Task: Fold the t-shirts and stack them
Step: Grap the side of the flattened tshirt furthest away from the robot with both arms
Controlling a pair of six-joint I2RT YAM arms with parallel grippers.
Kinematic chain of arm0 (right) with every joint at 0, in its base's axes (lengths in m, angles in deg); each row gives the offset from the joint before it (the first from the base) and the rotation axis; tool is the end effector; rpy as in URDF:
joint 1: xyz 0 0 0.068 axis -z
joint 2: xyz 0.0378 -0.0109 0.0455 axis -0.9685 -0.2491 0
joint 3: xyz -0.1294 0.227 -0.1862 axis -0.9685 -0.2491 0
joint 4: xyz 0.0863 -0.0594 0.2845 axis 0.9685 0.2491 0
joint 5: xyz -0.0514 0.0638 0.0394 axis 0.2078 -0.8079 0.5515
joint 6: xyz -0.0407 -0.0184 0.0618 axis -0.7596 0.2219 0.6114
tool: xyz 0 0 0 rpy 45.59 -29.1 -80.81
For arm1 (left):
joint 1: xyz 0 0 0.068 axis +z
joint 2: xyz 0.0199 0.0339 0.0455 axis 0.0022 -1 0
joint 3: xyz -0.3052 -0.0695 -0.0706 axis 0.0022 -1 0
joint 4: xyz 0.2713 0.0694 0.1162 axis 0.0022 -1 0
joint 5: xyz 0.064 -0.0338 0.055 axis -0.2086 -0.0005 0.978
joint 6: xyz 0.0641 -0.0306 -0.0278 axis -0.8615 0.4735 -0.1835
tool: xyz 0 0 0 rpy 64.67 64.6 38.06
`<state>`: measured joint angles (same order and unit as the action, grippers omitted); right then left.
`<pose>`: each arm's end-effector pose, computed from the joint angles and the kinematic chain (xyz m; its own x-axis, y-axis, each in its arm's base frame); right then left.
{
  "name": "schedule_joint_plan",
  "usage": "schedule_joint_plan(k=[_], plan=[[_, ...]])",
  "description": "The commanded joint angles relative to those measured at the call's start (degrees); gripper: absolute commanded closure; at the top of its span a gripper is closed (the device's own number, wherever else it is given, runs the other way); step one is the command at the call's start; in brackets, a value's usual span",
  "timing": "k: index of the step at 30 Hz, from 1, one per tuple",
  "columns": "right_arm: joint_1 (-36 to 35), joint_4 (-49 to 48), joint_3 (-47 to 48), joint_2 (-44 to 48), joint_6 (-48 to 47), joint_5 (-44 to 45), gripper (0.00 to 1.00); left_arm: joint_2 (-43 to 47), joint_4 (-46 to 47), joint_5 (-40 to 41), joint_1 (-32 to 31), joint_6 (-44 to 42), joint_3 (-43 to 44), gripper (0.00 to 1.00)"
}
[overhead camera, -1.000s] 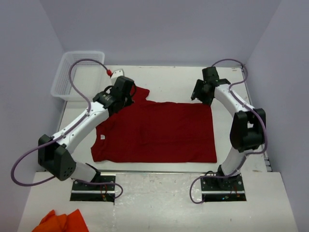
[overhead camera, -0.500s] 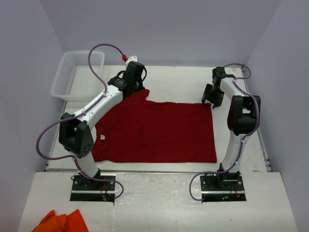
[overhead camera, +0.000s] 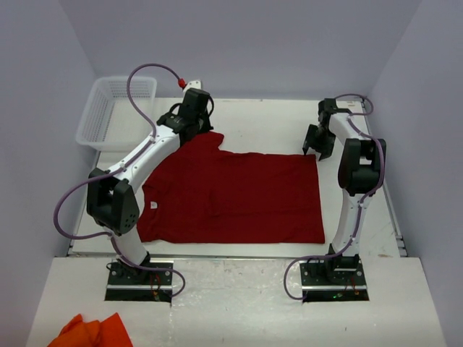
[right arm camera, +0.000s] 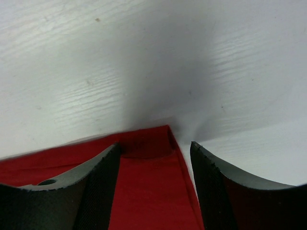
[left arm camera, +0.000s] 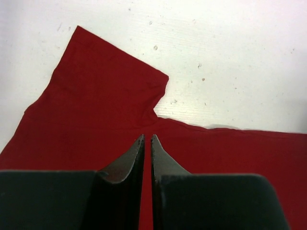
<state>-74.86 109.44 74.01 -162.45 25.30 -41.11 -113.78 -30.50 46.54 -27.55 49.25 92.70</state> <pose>0.5279 -0.0086 0.1623 -0.9037 0.3375 -0.2636 0.3340 0.9407 0.0597 0.4334 -0.2024 0.3459 -0.5985 -0.2538 -0.7599 -0.1073 0.9654 -0.2379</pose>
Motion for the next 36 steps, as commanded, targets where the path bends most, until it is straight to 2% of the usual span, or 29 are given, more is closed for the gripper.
schedule_joint_plan(k=[1, 4, 8, 11, 17, 21, 24, 27, 28, 31, 32, 36], plan=[[1.0, 1.3, 2.8, -1.3, -1.1, -0.6, 0.39, 1.3, 2.3, -1.7, 0.5, -1.8, 1.6, 0.90], [1.0, 1.1, 3.0, -2.0, -1.0, -1.0, 0.44, 1.9, 2.3, -2.2, 0.7, -1.9, 1.5, 0.90], [1.0, 1.1, 3.4, -3.0, -1.1, -0.8, 0.60, 2.0, 2.6, -1.7, 1.1, -2.4, 1.5, 0.89], [1.0, 0.6, 3.0, -2.8, -0.9, -0.7, 0.68, 1.4, 2.8, -1.9, 1.4, -2.5, 1.5, 0.89], [1.0, 0.4, 3.0, -2.3, -0.5, -0.5, 0.75, 0.6, 2.8, -1.8, 1.7, -2.7, 1.5, 0.89], [1.0, 0.1, 3.3, -1.4, 0.1, -0.5, 0.88, -0.8, 2.8, 1.3, 2.6, -3.8, 2.0, 0.89], [1.0, -0.3, 3.5, -0.8, 0.3, -0.7, 0.94, -3.3, 1.8, 2.3, 4.1, -4.7, 4.7, 0.89], [1.0, -0.7, 3.3, 0.0, 0.4, -0.9, 1.00, -6.9, 1.7, 2.8, 5.9, -7.4, 8.3, 0.73], [0.9, -0.8, 3.0, 0.4, 0.5, -1.1, 1.00, -9.1, 2.0, 2.2, 6.4, -9.2, 9.2, 0.60], [0.3, -1.9, 1.9, 1.5, 0.5, -1.3, 1.00, -13.6, 2.3, -4.0, 9.3, -12.5, 14.9, 0.45], [0.1, -2.7, 0.9, 2.5, 0.4, -1.4, 1.00, -16.9, 1.3, -7.0, 10.4, -15.1, 18.8, 0.41], [-2.3, -3.4, -0.6, 4.6, 0.4, -1.4, 1.00, -23.0, 2.9, -7.4, 11.6, -20.3, 24.9, 0.44]])
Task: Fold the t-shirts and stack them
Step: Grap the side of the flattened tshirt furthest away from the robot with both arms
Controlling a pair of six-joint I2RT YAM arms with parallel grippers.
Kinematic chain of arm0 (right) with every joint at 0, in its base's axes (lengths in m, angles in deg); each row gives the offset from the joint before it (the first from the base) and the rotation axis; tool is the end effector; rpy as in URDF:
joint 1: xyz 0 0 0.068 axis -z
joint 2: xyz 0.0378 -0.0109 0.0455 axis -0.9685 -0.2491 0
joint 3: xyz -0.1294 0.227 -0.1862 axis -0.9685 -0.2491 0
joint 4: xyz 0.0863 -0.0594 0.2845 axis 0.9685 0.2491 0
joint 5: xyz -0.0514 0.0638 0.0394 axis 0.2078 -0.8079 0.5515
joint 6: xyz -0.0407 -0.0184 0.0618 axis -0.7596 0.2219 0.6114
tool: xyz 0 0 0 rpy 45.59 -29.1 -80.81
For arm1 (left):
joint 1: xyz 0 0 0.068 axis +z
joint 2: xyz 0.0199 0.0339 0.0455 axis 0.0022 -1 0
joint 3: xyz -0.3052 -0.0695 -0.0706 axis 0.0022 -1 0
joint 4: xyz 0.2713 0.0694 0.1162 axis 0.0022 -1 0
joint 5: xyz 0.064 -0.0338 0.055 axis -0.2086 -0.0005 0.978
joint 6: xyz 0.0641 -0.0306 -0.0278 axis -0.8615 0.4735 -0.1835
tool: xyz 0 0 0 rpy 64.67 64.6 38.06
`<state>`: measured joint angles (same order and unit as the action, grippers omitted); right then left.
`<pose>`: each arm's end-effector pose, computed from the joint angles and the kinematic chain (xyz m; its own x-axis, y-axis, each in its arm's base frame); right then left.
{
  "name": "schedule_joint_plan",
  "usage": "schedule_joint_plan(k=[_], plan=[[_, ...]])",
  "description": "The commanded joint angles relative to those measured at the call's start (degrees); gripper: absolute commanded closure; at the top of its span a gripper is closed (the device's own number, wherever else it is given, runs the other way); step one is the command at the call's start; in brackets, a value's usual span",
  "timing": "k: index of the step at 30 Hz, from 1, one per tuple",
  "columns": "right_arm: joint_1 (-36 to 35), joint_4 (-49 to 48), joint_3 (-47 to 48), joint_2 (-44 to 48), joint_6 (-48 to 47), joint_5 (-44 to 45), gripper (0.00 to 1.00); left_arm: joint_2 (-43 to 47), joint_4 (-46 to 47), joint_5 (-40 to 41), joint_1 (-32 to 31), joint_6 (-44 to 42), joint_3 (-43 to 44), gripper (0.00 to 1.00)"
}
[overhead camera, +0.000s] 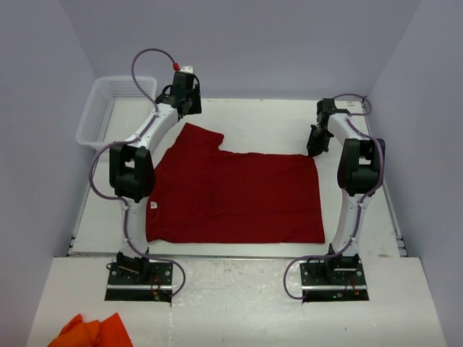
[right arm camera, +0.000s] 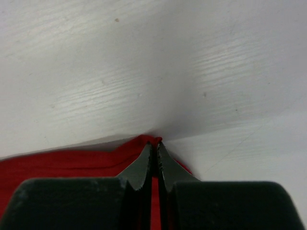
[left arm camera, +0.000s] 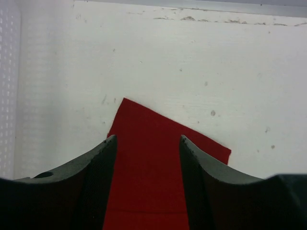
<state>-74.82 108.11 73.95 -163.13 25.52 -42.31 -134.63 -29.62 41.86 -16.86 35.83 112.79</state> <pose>0.5313 -0.0077 0.1568 -0.9013 0.3419 -0.2660 0.3319 0.9396 0.0831 0.5646 -0.1542 0.3003 -0.6110 -0.1367 -0.7797 -0.0898 0.9906 -0.1032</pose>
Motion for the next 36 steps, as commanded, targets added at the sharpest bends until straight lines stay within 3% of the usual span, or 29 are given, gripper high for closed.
schedule_joint_plan(k=[1, 9, 22, 36], plan=[[-2.7, -2.1, -1.2, 5.6, 0.4, -0.2, 1.00, -3.4, 3.1, -2.9, 1.1, -8.1, 4.9, 0.44], [-4.6, -3.8, -4.9, 8.2, 0.6, 0.1, 1.00, -14.3, 2.6, -3.2, 3.2, -13.2, 14.0, 0.45], [-4.6, -3.9, -5.1, 9.0, 0.6, 0.9, 1.00, -19.6, 6.6, 1.6, 4.6, -16.9, 11.7, 0.53], [-4.5, -3.8, -5.1, 9.2, 1.0, 1.6, 1.00, -21.9, 6.0, -2.8, 5.8, -14.5, 10.5, 0.58]])
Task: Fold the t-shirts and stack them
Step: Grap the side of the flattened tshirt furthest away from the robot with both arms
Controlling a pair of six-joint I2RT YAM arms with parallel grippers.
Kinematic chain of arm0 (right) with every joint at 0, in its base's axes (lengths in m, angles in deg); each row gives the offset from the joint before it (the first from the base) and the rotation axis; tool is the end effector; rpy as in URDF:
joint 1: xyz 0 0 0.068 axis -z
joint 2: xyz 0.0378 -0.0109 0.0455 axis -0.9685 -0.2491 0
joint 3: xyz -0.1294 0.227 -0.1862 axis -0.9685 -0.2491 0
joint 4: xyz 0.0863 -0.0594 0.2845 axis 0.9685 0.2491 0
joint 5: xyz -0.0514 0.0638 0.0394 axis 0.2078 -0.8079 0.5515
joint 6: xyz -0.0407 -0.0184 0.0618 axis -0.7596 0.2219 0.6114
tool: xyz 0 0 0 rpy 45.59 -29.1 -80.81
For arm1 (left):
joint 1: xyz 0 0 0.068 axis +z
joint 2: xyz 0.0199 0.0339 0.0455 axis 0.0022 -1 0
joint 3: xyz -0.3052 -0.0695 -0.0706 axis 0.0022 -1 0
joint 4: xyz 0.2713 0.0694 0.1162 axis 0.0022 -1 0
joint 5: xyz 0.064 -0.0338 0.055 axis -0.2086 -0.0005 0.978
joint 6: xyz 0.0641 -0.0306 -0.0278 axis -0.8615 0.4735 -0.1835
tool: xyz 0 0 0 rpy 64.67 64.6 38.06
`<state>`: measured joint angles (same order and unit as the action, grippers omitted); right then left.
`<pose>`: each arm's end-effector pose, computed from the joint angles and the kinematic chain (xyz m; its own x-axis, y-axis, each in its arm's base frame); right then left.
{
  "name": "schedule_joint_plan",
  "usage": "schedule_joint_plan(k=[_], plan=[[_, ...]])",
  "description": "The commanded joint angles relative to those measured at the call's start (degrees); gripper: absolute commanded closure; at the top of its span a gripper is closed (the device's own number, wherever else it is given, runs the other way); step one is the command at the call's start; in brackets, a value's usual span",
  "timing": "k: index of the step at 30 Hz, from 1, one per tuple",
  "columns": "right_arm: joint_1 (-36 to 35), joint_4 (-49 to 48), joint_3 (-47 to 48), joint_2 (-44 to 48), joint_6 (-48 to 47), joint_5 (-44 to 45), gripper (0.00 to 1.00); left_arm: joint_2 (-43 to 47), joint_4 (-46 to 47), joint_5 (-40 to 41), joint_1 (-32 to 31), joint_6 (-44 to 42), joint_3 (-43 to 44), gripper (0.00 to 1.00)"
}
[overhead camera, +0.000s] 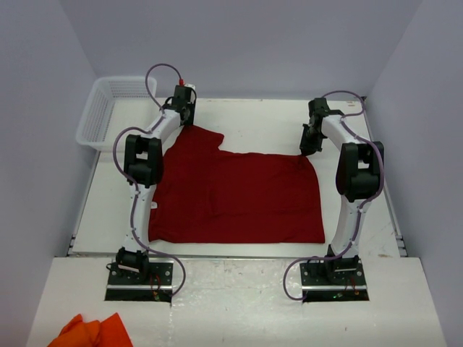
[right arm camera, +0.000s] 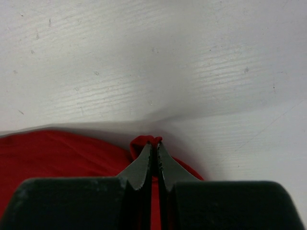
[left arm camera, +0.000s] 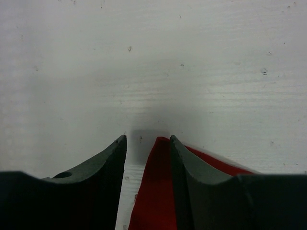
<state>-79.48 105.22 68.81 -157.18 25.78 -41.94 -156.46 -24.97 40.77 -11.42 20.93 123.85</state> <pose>0.5128 0.0339 0.1816 -0.9052 0.2732 -0.3255 0.2547 0.9619 0.0993 0.6489 -0.1156 0.1539 -0.7013 0.0794 -0.7084 0.0012 0.9939 0.1102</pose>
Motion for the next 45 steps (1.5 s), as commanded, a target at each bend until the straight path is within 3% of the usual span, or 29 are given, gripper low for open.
schedule_joint_plan(k=[1, 20, 30, 38, 45], plan=[[0.1, -0.9, 0.1, 3.4, 0.9, 1.1, 1.00, 0.3, 1.7, -2.5, 0.4, 0.7, -1.1, 0.58], [0.4, -1.0, 0.0, 3.0, 1.1, 0.9, 1.00, 3.0, 1.9, -8.3, 0.4, 3.5, -7.4, 0.68], [0.6, -0.9, 0.1, 3.0, 1.4, 0.8, 1.00, 3.2, 1.3, -8.2, 0.4, 3.9, -7.1, 1.00], [0.7, -1.0, 1.3, 3.4, 1.0, 3.4, 1.00, 9.5, 2.8, -6.2, 0.3, 5.2, -9.8, 1.00], [1.0, -0.6, 3.9, 4.6, 0.1, 5.1, 1.00, 22.2, 2.3, -5.4, -0.8, 5.1, -12.5, 1.00]])
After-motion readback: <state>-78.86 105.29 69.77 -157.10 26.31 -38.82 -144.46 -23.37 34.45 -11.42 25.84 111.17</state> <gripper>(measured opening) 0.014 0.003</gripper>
